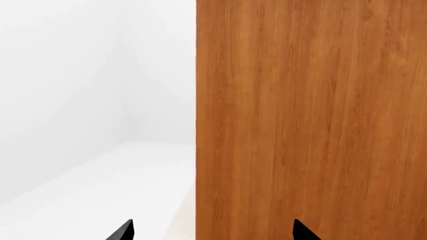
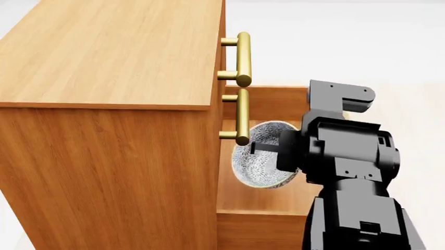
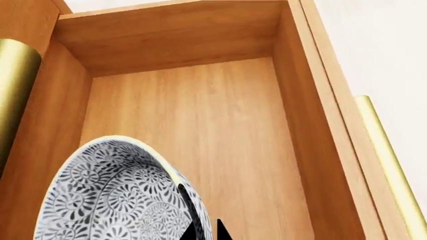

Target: Put the bowl in the bottom drawer of the cabinet and close it.

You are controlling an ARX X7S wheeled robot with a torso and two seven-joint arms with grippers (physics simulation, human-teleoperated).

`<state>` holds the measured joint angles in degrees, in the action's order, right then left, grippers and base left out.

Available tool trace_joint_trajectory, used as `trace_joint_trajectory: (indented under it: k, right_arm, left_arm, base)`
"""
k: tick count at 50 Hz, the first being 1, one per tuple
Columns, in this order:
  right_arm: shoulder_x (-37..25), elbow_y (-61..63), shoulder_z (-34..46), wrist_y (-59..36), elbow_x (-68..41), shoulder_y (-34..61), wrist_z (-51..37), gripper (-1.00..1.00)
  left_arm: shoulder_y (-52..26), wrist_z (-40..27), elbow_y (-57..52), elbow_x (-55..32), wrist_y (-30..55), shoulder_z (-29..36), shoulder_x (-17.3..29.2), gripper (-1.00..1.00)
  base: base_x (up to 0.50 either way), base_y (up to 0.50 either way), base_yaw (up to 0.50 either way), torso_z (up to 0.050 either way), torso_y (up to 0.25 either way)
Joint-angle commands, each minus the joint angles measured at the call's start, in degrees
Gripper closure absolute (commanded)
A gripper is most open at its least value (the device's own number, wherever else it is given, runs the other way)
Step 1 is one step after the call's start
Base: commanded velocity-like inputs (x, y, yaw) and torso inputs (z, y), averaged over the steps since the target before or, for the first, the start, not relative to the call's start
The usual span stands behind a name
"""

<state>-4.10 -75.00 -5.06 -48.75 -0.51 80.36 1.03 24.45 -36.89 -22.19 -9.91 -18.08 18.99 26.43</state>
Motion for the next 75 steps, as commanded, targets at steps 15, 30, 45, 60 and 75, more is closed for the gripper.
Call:
trace_joint_trajectory:
  k: [15,30,45,60,75]
  right_arm:
    - [-0.4,0.0,-6.4,-6.2,-0.1,0.6,-0.4,1.00]
    - [-0.5,0.0,-7.3,-5.8,0.6,0.2,-0.3,1.00]
    - [-0.3,0.0,-3.3,-2.8,1.0,0.2,1.0,-1.00]
    - [-0.3,0.0,2.3,1.2,1.2,2.3,3.3,-1.00]
    - [-1.9,0.0,5.4,4.7,1.3,6.2,2.6,-1.00]
  left_arm:
    - [0.0,-0.4,-0.3,-0.1,0.1,0.1,0.2,-1.00]
    - [0.0,-0.7,-0.4,-0.1,0.1,0.1,0.3,-1.00]
    - [-0.1,-0.9,-0.3,-0.1,0.1,0.2,0.4,-1.00]
    - [-0.4,-0.8,0.4,0.1,-0.1,0.6,0.4,-1.00]
    - [-0.2,0.2,0.1,0.7,-2.2,1.1,1.1,-1.00]
  base:
    - [0.00,0.00,0.00,0.000,0.000]
    - [0.00,0.00,0.00,0.000,0.001]
    - [0.00,0.00,0.00,0.000,0.000]
    - [0.00,0.00,0.00,0.000,0.000]
    - [0.00,0.00,0.00,0.000,0.000]
